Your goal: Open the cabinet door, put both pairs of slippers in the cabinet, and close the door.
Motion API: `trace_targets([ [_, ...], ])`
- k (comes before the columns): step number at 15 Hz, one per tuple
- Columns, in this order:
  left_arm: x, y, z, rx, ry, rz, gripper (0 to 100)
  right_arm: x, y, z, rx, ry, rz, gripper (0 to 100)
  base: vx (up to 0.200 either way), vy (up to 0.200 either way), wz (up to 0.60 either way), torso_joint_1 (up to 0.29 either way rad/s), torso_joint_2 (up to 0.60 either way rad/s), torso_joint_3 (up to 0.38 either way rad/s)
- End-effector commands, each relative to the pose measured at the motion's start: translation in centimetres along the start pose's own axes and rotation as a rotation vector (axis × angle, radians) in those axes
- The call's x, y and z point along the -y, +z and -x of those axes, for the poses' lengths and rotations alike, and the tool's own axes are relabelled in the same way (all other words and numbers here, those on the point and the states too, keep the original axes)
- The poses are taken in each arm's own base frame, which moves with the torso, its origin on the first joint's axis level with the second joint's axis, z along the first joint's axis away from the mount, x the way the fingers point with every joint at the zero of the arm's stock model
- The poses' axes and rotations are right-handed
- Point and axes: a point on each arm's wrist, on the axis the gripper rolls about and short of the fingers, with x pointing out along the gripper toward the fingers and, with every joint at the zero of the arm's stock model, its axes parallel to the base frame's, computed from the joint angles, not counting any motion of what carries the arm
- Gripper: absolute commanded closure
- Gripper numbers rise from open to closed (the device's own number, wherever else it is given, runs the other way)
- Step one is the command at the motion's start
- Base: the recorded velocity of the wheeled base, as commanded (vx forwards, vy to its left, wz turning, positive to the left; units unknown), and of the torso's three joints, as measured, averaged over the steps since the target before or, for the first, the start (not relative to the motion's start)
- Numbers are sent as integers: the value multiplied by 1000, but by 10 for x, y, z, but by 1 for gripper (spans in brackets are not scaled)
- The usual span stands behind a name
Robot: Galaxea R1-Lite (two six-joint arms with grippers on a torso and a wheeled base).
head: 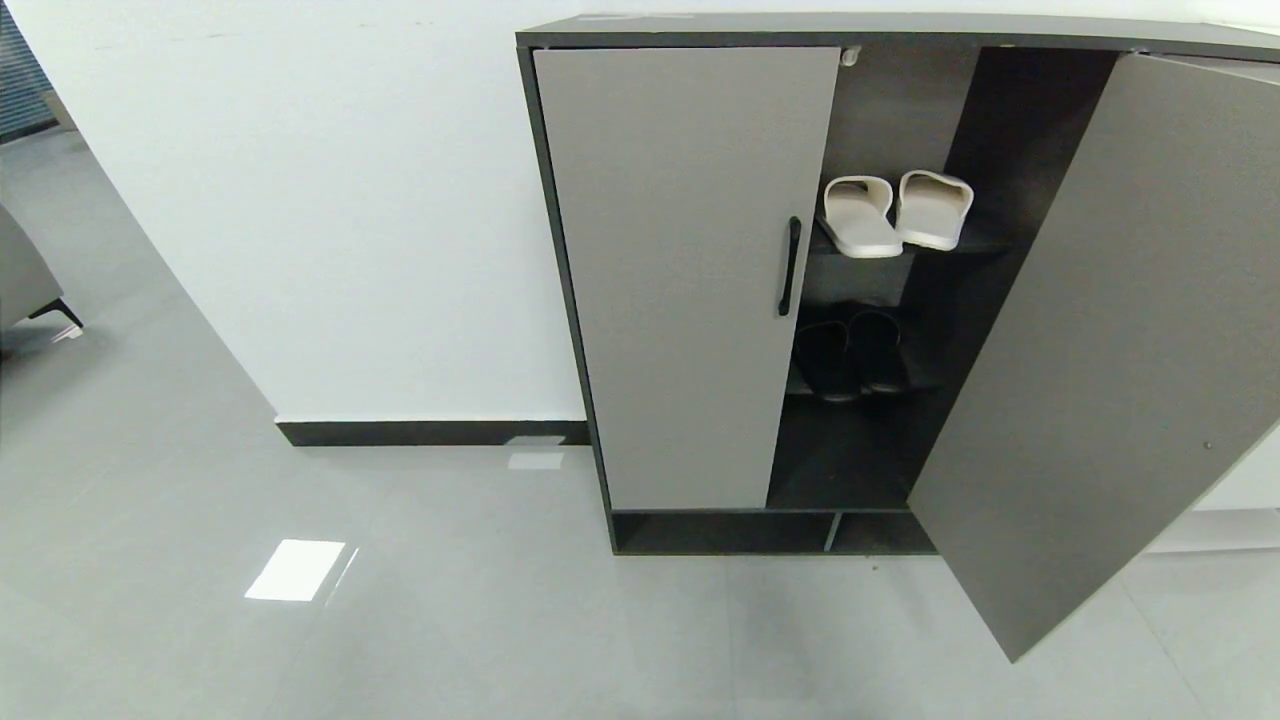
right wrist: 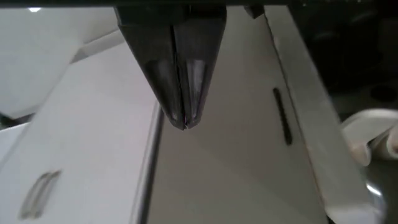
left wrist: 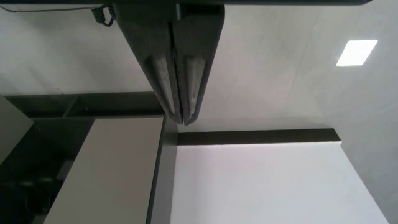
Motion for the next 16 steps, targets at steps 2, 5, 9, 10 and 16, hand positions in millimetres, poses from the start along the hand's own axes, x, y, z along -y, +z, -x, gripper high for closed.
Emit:
trace_targets([
  [2,0,0,0,1,0,0,100,12,-6,1,-65,146,-91,100,0,0,0,0,0,0],
  [5,0,0,0,1,0,0,100,25,10,26,-155,442,-217,100,0,0,0,0,0,0],
  [9,0,0,0,1,0,0,100,22,12,50,-280,798,-328,100,0,0,0,0,0,0],
  [10,0,0,0,1,0,0,100,18,10,50,-291,828,-343,100,0,0,0,0,0,0],
  [16,0,0,0,1,0,0,100,-31,-36,-25,-267,435,-320,100,0,0,0,0,0,0],
])
